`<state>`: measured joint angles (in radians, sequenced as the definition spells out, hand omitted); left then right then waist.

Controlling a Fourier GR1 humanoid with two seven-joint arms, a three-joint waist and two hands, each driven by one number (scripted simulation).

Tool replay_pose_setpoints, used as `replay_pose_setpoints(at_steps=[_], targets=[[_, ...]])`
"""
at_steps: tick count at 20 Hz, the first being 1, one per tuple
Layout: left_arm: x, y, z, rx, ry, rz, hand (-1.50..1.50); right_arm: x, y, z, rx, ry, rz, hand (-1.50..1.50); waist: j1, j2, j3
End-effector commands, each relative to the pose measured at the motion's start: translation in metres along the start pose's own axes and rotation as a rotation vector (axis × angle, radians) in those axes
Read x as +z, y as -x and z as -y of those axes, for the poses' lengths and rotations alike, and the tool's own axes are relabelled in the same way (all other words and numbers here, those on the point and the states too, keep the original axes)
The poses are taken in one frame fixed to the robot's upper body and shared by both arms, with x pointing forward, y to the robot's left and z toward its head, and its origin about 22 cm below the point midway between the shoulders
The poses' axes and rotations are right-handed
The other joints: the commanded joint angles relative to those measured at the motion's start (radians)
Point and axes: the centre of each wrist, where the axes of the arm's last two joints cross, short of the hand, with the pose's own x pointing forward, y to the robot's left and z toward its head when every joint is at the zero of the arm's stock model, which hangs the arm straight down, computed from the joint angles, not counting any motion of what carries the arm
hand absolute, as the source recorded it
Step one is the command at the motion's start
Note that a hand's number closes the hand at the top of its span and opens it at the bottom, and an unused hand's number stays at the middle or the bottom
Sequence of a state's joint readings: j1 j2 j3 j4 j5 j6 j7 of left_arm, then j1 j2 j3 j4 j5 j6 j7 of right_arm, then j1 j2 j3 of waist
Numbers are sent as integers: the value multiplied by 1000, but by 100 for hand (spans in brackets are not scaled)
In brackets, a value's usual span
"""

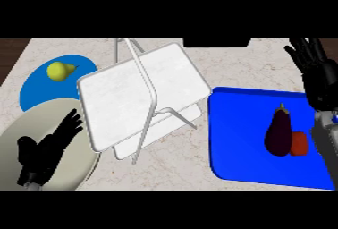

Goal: Pick the bell pepper from the tray and place it in the tiered shelf

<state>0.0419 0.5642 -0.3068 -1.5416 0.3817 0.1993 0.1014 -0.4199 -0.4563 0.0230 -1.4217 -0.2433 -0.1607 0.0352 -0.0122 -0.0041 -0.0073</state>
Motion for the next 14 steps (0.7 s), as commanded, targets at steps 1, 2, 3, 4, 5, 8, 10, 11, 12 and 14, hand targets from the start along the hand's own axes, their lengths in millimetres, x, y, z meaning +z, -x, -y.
replay_pose_setpoints(at_steps=[1, 2, 3, 4, 5, 8, 10, 11, 12, 14], targets=[[12, 7, 13, -8, -4, 5, 0, 23, -3, 40, 114, 110, -74, -150, -2, -2, 7], [2, 4, -1, -32, -31, -4, 0, 35, 14, 47, 180, 199, -140, -150, -32, -4, 6], [5, 6, -2, -31, -35, 23, 0, 45, 30, 81, 263, 295, -201, -150, -48, -1, 6], [9, 10, -12, -42, -63, 17, 0, 53, 27, 111, 345, 376, -265, -150, -85, -5, 4], [9, 9, -14, -49, -78, 29, 0, 67, 39, 129, 428, 447, -326, -150, -103, -2, 4], [25, 24, -12, -31, -74, 8, 0, 118, 63, 186, 724, 617, -595, 150, -139, 10, -2], [18, 26, -1, -35, -51, 26, 0, 132, 70, 179, 430, 782, -539, 150, -100, -2, 7], [19, 18, 11, -36, -16, 26, 0, 153, 79, 168, 392, 773, -507, -150, -78, -4, 8], [17, 30, 18, -49, 12, 31, 0, 159, 79, 168, 321, 745, -483, -150, -58, -1, 7], [1, 21, 20, -56, 23, 27, 0, 168, 81, 158, 264, 648, -395, -150, -43, 2, 8]])
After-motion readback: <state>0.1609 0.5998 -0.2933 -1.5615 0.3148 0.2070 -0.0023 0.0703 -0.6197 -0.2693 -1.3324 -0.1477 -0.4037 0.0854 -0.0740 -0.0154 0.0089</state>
